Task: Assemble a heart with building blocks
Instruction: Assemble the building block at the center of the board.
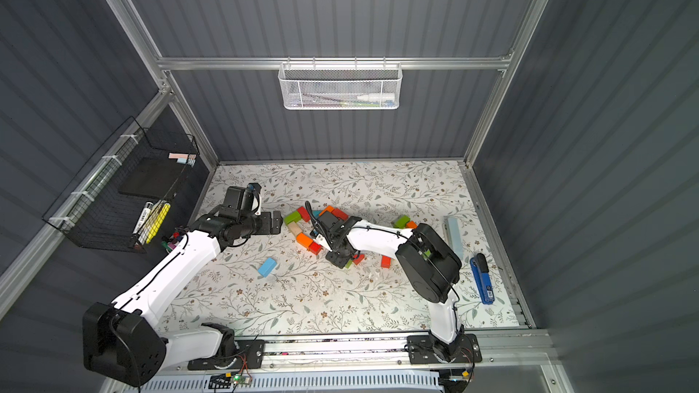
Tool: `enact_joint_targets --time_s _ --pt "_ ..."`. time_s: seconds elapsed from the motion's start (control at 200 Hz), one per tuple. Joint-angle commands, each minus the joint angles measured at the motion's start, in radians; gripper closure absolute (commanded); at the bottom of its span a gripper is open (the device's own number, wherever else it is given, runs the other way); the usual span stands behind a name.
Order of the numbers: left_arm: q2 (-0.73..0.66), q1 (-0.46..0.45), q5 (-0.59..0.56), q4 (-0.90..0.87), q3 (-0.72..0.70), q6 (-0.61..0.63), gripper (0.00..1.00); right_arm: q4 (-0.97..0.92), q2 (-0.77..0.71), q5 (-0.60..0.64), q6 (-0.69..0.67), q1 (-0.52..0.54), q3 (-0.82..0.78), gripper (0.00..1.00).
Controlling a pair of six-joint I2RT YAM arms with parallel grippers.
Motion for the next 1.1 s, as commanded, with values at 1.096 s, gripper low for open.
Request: enact_joint_targets --time_s 1.096 --pt "-0.022 0.002 0.075 0.002 0.001 -0.002 0.01 -0.134 -0.352 0.179 0.732 -0.228 -0.208 0.40"
